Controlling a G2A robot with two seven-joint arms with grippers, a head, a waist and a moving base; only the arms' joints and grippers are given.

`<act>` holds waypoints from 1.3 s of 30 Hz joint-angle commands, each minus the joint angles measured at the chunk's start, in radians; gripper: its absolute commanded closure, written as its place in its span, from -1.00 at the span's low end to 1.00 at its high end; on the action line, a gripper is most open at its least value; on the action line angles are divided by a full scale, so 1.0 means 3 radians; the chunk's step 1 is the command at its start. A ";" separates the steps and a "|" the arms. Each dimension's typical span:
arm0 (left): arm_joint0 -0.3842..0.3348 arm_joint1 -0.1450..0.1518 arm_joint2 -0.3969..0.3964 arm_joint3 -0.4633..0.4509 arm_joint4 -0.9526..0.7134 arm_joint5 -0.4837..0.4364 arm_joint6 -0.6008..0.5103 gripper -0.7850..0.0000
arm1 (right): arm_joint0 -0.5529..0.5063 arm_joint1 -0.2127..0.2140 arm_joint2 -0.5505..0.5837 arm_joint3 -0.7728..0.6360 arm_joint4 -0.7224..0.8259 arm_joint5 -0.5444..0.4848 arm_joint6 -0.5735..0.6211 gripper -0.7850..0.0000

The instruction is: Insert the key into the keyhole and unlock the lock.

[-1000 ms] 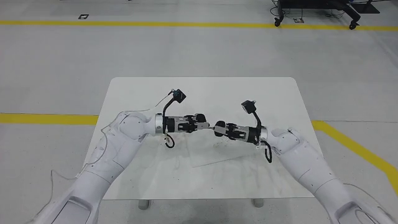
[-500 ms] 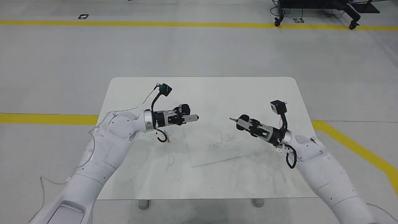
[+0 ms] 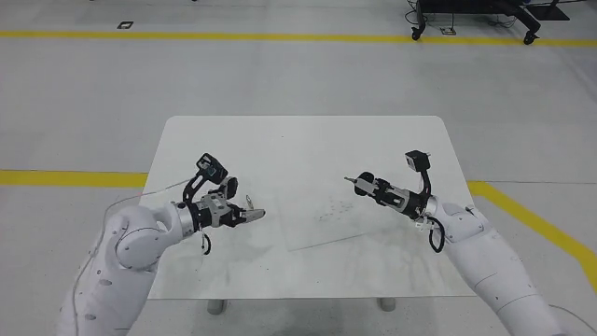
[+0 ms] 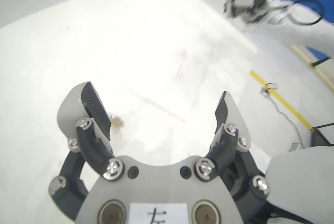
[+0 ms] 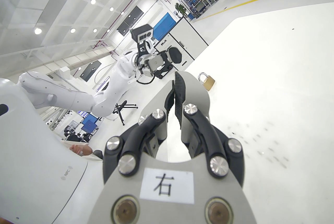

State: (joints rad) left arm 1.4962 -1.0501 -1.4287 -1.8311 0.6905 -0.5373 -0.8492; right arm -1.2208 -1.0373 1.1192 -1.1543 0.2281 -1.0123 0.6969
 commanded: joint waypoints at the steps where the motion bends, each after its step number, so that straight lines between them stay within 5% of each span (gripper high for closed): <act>1: 0.0187 0.0012 0.0034 -0.0274 0.0470 0.0395 -0.0243 -1.00 | 0.0000 0.0000 0.0000 0.0000 0.0000 0.0000 0.0000 1.00; 5: 0.0197 -0.0007 0.0301 -0.0324 0.0975 0.0836 -0.0354 -0.99 | 0.0000 0.0000 0.0000 0.0000 0.0000 0.0000 0.0000 1.00; 7: 0.0102 -0.0027 0.0397 -0.0198 0.0928 0.0939 -0.0319 -0.80 | 0.0000 0.0000 0.0000 0.0000 0.0000 0.0000 0.0000 1.00; 16: -0.0407 -0.0115 0.0725 0.0395 0.0867 0.1343 -0.0177 -0.61 | 0.0000 0.0000 0.0000 0.0000 0.0000 0.0000 0.0000 1.00; 24: -0.0573 -0.0164 0.0916 0.0538 0.0924 0.1536 -0.0123 -0.47 | 0.0000 0.0000 0.0000 0.0000 0.0000 0.0000 0.0000 1.00; 30: -0.0626 -0.0188 0.1019 0.0580 0.0976 0.1631 -0.0143 0.00 | 0.0000 0.0000 0.0000 0.0000 0.0000 0.0000 0.0000 1.00; 39: -0.0740 -0.0219 0.1073 0.0712 0.0943 0.1716 -0.0123 0.21 | 0.0000 0.0000 0.0000 0.0000 0.0000 0.0000 0.0000 1.00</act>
State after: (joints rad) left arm 1.2775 -1.1148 -1.1082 -1.6205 0.9719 -0.0271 -0.8875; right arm -1.2208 -1.0373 1.1191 -1.1543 0.2281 -1.0123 0.6969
